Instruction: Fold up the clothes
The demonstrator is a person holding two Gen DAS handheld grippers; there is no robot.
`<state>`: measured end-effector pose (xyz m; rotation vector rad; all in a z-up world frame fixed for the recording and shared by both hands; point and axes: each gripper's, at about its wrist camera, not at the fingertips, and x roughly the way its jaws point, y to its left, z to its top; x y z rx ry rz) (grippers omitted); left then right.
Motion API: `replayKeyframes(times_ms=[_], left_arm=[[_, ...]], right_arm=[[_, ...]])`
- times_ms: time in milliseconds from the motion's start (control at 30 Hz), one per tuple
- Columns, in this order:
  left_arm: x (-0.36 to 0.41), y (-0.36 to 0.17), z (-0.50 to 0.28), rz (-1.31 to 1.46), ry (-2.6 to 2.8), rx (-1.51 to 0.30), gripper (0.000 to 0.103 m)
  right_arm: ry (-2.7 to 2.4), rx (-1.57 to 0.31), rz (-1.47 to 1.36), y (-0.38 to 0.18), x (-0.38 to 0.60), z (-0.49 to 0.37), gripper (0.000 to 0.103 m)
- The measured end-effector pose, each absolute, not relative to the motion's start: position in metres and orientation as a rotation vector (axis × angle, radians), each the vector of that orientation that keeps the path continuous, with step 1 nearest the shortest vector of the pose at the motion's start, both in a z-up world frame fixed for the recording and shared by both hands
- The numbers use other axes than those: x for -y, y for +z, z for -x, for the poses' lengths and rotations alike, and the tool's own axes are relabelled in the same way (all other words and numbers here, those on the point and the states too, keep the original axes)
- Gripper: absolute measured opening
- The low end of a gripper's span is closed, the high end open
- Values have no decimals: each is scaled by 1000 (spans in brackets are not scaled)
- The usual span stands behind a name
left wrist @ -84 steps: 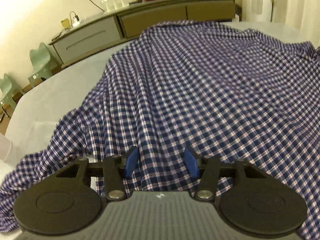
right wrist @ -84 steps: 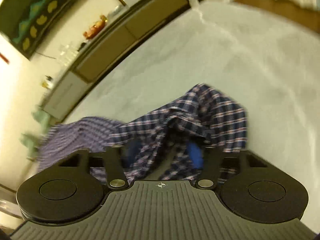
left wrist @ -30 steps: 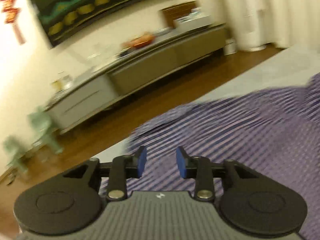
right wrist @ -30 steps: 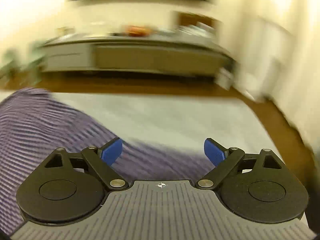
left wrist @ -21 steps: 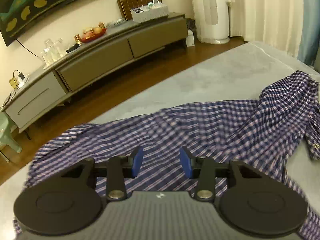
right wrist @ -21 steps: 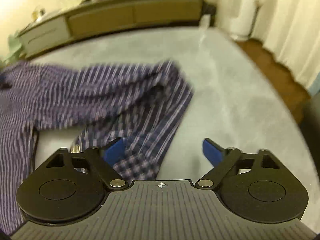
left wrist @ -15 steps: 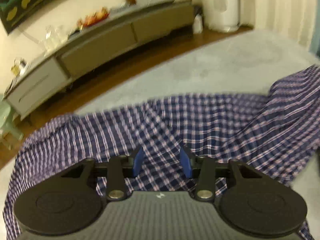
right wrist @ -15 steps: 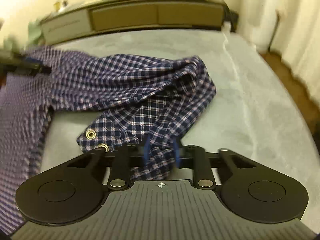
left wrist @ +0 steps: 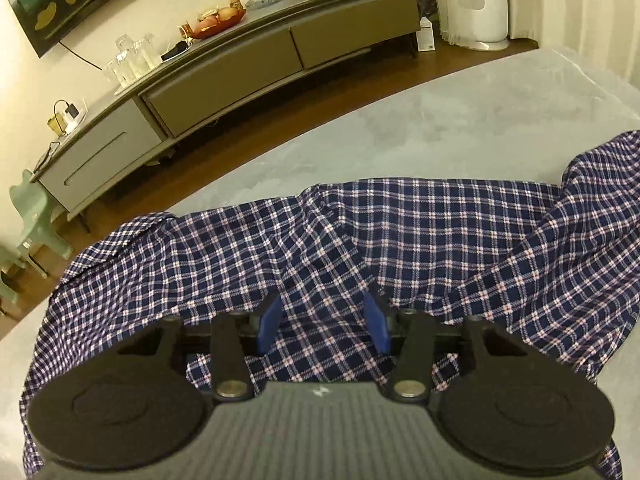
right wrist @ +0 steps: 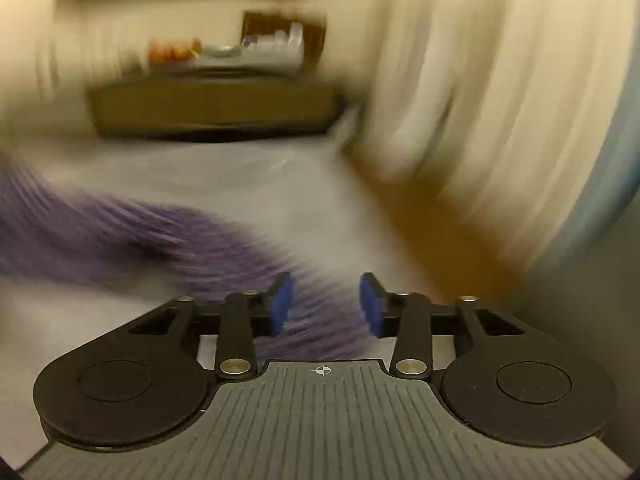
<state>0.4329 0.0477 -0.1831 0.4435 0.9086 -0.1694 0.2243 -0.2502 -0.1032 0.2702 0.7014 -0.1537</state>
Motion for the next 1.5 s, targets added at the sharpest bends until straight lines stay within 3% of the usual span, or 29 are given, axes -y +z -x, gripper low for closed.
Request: replayKeyframes(times_ms=[67,200,333,500,567,633,700,733,767,800,1000,1100,1300,1500], left_arm=[[-48,-181,-432,-447,-166,-915,46],[-45,-183,-435,-458,-162,-917,46],[-44,-184,-438,-455,-162,-917,46],[-42,-185,-443,-455,-163,-923,47],[-43,-185,-444,-450,-165,-925,51],[-45,-185,-447,-428,-176,-930,72],[-44,-185,-447,-419,-172,-929,73],[-44,-186,-447,-422,-169,-927,73],[-44,-186,-447,-426,-166,-924,73],[-44,-186,-446,-431,-164,-921,73],[-45,-187,-451,-411,-113,-920,76],[-35,-178,-459,-411,-131,-936,56],[-12,-186,-480,-498,-93,-888,58],[-15,-195,-514,-478,40,-856,55]], right_arm=[[-127,-728,-487,-112,275,-226,62],[-227,-767,-396,-130,279,-235,73],[-246,-808,-324,-151,273,-258,66],[-206,-754,-274,-154,268,-274,9],[-286,-657,-151,-129,264,-269,9],[-401,-536,34,-104,258,-261,10],[-470,-483,160,-97,251,-260,18],[-491,-500,198,-102,248,-265,25],[-500,-534,224,-108,246,-269,44],[-505,-569,235,-117,245,-273,53],[-530,-545,183,-108,228,-268,55],[-391,-547,119,-100,200,-271,56],[-186,-639,101,-127,165,-296,56],[-157,-803,-39,-158,189,-309,54]])
